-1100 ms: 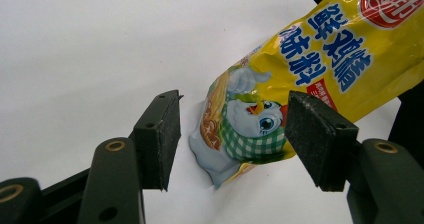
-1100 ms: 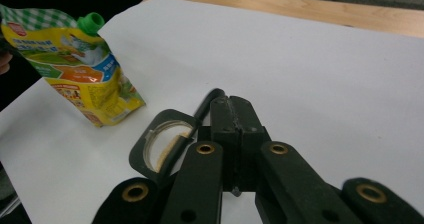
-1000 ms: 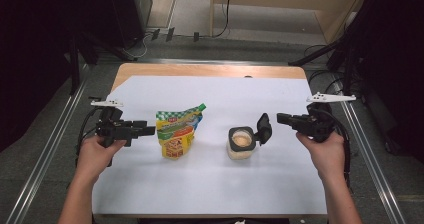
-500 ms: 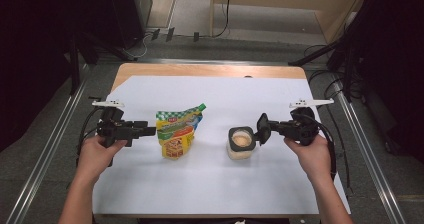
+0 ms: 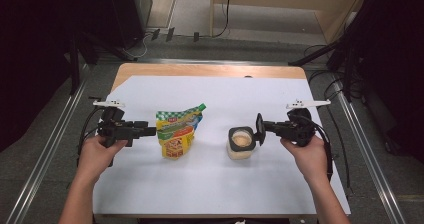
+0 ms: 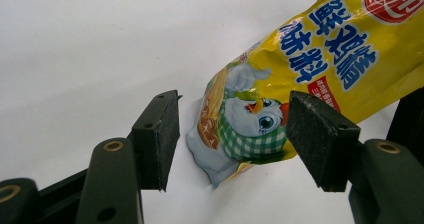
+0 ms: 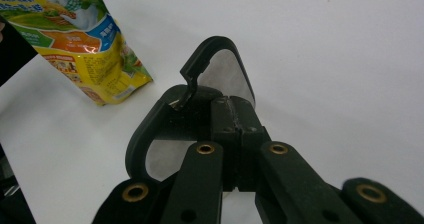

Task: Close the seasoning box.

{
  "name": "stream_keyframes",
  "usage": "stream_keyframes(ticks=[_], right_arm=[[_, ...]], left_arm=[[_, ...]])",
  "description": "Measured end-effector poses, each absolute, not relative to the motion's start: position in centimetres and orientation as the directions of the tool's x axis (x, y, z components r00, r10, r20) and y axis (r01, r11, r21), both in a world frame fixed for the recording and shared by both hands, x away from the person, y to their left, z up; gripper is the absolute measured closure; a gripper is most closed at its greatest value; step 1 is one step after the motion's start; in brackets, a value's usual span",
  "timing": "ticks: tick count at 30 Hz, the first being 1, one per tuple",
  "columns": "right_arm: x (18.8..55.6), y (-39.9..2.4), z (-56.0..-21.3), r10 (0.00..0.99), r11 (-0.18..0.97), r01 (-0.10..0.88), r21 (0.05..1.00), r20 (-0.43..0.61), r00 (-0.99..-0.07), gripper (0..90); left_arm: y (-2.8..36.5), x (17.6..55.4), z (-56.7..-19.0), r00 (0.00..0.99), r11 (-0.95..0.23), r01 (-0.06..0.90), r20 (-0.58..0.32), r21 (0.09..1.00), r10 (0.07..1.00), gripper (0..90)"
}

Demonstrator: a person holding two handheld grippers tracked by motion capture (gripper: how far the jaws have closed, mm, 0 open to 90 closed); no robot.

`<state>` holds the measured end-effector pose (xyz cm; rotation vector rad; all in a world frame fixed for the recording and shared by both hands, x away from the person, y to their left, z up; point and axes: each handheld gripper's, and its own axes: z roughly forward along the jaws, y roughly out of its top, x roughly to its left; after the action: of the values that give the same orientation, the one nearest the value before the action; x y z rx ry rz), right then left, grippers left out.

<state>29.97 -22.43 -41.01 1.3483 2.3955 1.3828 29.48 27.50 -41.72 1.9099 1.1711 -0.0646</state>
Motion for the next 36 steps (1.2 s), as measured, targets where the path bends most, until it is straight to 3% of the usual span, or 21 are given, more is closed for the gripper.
stream_keyframes(ticks=[36], right_arm=[[29.2,-17.0,-43.1,0.635,0.369,0.631,0.683,0.311,-0.708,90.0]], left_arm=[[27.5,29.6,-41.9,0.554,-0.180,0.750,-0.455,0.637,0.698,38.4]])
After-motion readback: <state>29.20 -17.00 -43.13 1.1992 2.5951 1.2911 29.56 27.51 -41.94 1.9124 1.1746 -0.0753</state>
